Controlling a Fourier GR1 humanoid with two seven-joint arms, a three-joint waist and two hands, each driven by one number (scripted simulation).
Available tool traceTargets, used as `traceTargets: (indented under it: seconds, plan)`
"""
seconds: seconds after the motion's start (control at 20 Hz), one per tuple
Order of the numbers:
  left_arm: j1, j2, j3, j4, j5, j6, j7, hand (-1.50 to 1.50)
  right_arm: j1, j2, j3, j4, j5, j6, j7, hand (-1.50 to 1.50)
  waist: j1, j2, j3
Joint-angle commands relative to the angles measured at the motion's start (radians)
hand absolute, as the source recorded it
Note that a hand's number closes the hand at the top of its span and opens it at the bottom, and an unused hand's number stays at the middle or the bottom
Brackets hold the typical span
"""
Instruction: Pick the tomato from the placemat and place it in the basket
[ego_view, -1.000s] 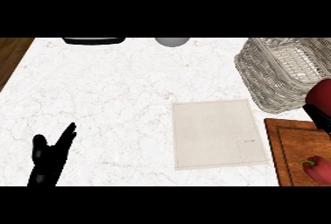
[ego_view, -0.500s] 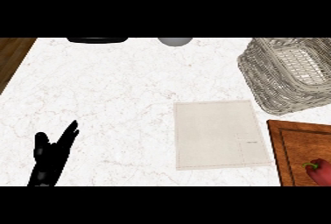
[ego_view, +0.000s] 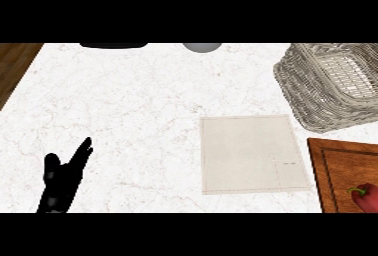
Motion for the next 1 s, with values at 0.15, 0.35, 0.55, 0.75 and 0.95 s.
traceTargets:
  seconds: [0.15, 0.35, 0.55, 0.75, 0.95]
  plan:
    - [-0.002, -0.015, -0.008, 0.003, 0.017, -0.016, 0.078, 0.0, -0.082, 0.009, -0.029, 0.317, 0.01, -0.074, -0.162, 1.5, 0.007, 0.009, -0.008]
    - [0.017, 0.02, 0.024, -0.007, 0.044, -0.052, 0.088, 0.0, -0.012, 0.042, -0.082, 0.394, -0.036, -0.105, -0.279, 1.5, -0.002, 0.006, -0.008]
    - [-0.027, -0.023, -0.003, 0.018, 0.004, -0.012, 0.09, 0.0, -0.077, 0.002, -0.075, 0.543, -0.032, -0.085, -0.349, 1.5, -0.004, 0.006, -0.008]
    - [-0.029, -0.041, -0.005, 0.045, 0.001, -0.008, 0.076, 0.0, -0.109, -0.012, -0.075, 0.69, 0.003, -0.137, -0.455, 1.5, 0.006, 0.011, -0.008]
    - [-0.02, -0.004, 0.016, 0.055, 0.01, -0.042, 0.045, 0.0, -0.036, -0.104, 0.006, 0.692, 0.156, -0.221, -0.462, 1.5, 0.007, 0.015, -0.008]
